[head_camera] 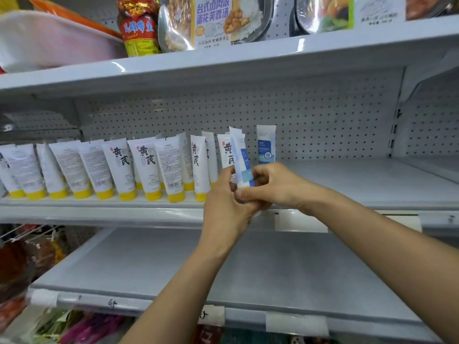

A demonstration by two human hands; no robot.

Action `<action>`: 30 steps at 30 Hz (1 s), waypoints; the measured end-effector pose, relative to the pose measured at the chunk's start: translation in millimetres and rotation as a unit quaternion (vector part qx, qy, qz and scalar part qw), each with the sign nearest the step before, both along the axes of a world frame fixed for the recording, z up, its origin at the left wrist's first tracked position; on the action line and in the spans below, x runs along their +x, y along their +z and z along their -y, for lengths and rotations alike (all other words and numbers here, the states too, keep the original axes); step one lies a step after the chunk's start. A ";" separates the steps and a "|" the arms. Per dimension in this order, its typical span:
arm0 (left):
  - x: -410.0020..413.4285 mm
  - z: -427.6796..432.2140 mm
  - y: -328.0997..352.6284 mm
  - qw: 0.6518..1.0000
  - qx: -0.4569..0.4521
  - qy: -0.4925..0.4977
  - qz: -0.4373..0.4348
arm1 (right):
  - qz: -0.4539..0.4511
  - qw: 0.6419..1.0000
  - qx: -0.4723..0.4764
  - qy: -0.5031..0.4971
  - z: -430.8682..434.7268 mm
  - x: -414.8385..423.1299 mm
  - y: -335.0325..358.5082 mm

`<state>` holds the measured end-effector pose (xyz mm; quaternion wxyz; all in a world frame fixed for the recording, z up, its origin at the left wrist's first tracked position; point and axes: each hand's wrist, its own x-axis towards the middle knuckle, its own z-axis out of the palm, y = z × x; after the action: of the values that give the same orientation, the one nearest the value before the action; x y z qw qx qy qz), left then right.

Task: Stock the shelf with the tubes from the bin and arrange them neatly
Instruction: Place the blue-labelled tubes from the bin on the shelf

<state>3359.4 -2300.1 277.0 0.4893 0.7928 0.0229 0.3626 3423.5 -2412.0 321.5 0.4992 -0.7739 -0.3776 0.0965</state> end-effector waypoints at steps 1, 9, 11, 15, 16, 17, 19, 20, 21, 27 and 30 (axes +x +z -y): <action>0.4 1.1 0.1 1.000 0.015 -0.001 -0.004 | 0.004 1.000 0.011 -0.010 1.1 1.8 0.3; 2.5 -18.2 -11.9 0.974 0.167 0.140 -0.068 | 0.027 0.989 0.024 -0.147 12.0 47.7 -7.6; 3.5 -20.1 -14.4 0.971 0.178 0.147 -0.068 | 0.027 0.988 0.005 -0.152 11.2 57.4 -13.5; 7.7 -19.9 -17.3 0.972 0.181 0.137 -0.057 | 0.025 0.989 0.000 -0.147 7.4 68.5 -19.6; 8.4 -19.9 -17.8 0.973 0.178 0.135 -0.054 | 0.024 0.989 0.000 -0.145 6.3 69.7 -19.7; 9.3 -20.1 -18.4 0.974 0.175 0.133 -0.051 | 0.025 0.990 0.000 -0.142 5.6 70.4 -19.5; 10.9 -20.6 -19.4 0.975 0.170 0.132 -0.047 | 0.027 0.990 -0.001 -0.135 4.5 71.0 -18.8; 11.7 -20.8 -19.8 0.976 0.169 0.132 -0.047 | 0.029 0.991 -0.003 -0.132 4.2 71.0 -18.8; 12.3 -20.9 -19.9 0.976 0.168 0.131 -0.048 | 0.030 0.991 -0.005 -0.130 4.0 71.5 -18.7; 12.5 -19.6 -21.2 0.975 0.167 0.133 -0.053 | 0.039 0.990 -0.017 -0.136 4.1 71.7 -19.1; 10.3 -17.9 -22.0 0.975 0.170 0.133 -0.056 | 0.046 0.989 -0.028 -0.139 7.1 68.3 -21.3</action>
<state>3369.7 -2282.2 254.9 0.2929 0.8733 0.0938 0.3778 3491.9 -2419.0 300.2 0.4680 -0.8360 -0.2866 0.0007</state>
